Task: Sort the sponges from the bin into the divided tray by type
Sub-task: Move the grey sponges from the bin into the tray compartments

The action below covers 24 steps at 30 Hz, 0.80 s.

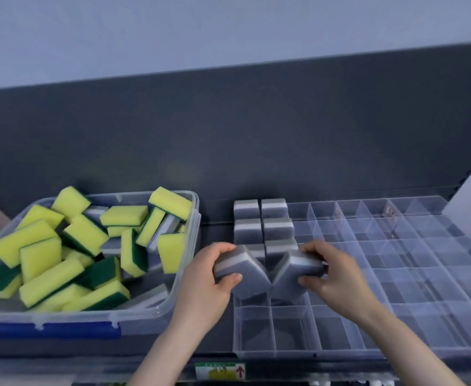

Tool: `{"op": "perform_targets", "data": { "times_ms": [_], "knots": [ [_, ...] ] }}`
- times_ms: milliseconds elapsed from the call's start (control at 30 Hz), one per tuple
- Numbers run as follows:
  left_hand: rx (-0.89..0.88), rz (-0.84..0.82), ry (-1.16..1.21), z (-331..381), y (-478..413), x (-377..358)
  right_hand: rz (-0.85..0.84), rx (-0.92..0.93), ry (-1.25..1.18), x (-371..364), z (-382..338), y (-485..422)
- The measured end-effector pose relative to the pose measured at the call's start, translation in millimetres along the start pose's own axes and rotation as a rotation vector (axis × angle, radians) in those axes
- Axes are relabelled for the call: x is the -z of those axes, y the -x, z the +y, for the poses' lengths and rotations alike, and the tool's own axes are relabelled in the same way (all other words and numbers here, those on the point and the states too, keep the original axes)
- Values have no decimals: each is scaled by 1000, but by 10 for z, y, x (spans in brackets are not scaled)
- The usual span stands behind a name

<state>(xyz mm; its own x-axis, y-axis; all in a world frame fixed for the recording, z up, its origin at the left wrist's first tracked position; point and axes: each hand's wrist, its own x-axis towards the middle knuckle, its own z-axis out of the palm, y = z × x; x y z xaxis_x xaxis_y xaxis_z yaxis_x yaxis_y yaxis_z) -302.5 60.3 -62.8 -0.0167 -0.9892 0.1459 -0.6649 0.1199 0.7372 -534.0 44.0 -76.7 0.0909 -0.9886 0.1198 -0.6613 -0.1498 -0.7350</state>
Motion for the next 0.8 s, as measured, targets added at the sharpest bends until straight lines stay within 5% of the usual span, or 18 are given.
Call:
{"op": "perform_targets", "data": {
  "times_ms": [800],
  "knots": [
    [-91,-306,-271,-86,-87,-297,-251,-62,428,-209,-133,-8]
  ]
}}
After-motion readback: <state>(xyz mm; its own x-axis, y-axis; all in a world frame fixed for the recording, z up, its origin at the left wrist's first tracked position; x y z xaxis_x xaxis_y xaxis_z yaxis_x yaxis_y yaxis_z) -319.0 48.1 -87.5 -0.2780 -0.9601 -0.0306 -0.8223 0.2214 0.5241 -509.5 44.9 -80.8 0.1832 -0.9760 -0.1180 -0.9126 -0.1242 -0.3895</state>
